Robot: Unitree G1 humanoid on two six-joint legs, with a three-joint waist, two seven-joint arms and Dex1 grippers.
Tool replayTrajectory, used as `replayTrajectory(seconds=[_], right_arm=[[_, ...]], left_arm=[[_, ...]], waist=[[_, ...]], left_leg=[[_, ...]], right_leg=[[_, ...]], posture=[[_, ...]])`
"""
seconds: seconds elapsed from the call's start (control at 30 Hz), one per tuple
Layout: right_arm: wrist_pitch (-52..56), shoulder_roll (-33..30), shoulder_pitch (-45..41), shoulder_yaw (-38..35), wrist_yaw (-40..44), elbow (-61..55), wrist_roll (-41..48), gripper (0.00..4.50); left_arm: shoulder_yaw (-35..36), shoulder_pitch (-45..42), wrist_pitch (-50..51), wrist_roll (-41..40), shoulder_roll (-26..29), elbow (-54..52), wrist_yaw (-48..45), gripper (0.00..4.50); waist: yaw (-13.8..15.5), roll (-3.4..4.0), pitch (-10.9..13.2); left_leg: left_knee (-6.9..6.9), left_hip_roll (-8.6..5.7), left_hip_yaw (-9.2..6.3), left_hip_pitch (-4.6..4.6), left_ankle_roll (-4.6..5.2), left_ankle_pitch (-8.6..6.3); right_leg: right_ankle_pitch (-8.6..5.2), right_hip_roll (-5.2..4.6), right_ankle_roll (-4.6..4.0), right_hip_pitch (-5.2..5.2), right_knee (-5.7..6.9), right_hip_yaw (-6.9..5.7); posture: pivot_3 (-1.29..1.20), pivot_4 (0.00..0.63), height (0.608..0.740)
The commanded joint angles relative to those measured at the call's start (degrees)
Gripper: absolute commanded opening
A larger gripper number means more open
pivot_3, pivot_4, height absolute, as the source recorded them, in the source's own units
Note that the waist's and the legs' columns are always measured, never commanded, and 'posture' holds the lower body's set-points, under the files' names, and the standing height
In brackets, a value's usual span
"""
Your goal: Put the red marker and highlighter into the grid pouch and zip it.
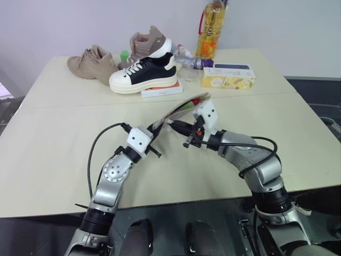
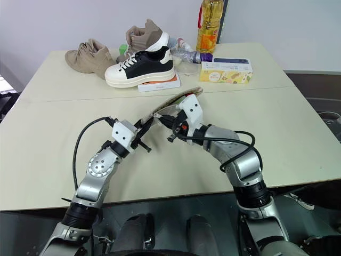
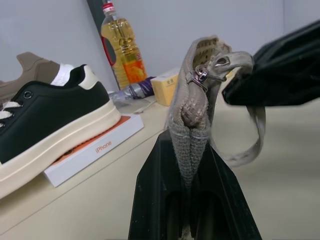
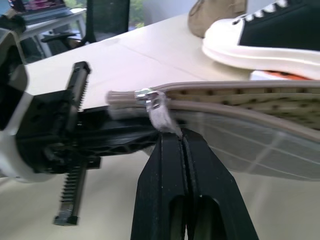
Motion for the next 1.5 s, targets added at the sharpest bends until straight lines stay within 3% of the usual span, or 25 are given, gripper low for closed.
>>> replayTrajectory(seconds=[0.03,0.33,0.73,0.83,0.97,1.1,1.13,1.5], right_arm=[[-3.46,-3.99,-3.92,-6.06,-0.06,2.29,-1.62,0.03],[-11.24,-13.44,-7.94,-11.27,-1.2,16.78,-8.81,0.03],[-13.58,-13.98,-5.17,-11.35,-1.13,19.21,-11.04,0.03],[-11.62,-15.35,-3.22,-10.64,3.78,16.75,-8.65,0.03],[-9.3,-17.37,0.57,-10.75,9.9,12.06,-4.73,1.36],[-9.43,-20.43,6.32,-11.68,14.44,9.27,-2.89,3.45],[-9.57,-21.11,7.72,-12.15,15.33,9.07,-2.46,3.5],[-12.57,-20.84,14.34,-17.13,16.87,12.53,-0.78,3.5]], left_arm=[[0.99,0.33,-1.5,0.08,1.49,-1.15,-0.55,0.0],[1.91,4.0,-2.22,-1.77,5.88,-2.58,-4.08,0.0],[2.96,8.32,-0.97,-3.38,8.85,-4.22,-5.55,0.0],[2.96,9.8,0.19,-5.08,9.8,-5.05,-7.21,0.0],[4.76,11.96,4.71,-9.2,10.28,-7.6,-8.28,1.52],[8.3,16.2,9.21,-11.64,11.16,-10.2,-7.4,3.59],[9.49,17.49,10.2,-12.33,11.32,-10.76,-7.05,4.06],[16.95,26.21,16.54,-13.62,10.71,-13.04,-2.21,4.06]], waist=[[0.01,0.0,0.0],[-0.04,0.0,0.0],[-0.2,0.01,0.0],[-0.17,0.02,0.0],[-0.25,0.02,0.0],[-0.09,0.0,0.01],[-0.08,0.0,0.01],[-0.13,-0.02,0.01]], left_leg=[[0.0,0.0,0.01,0.0,0.0,0.0],[-0.11,-0.01,0.17,0.0,0.0,0.0],[-0.1,0.02,0.19,0.0,0.0,0.0],[-0.11,0.03,0.19,0.0,0.0,0.0],[-0.12,0.05,0.11,0.01,0.0,0.0],[-0.11,0.06,0.0,0.01,0.0,-0.01],[-0.1,0.06,0.0,0.0,0.0,-0.01],[-0.02,0.06,0.0,0.08,-0.02,-0.02]], right_leg=[[0.0,0.0,0.0,-0.01,0.0,0.0],[-0.01,-0.01,-0.01,-0.04,-0.06,0.0],[0.0,-0.01,0.0,-0.07,-0.05,0.03],[0.0,0.0,0.0,-0.07,-0.04,0.03],[-0.01,-0.01,-0.01,-0.07,-0.05,0.03],[-0.02,-0.03,-0.03,-0.06,-0.06,0.03],[-0.04,-0.04,-0.07,-0.06,-0.07,0.03],[-0.11,-0.12,-0.34,0.02,-0.14,0.07]], posture=[[0.0,0.15,0.74],[0.0,0.15,0.74],[0.0,0.15,0.74],[0.0,0.15,0.74],[0.0,0.15,0.74],[0.0,0.15,0.74],[0.0,0.15,0.74],[0.0,0.15,0.74]])
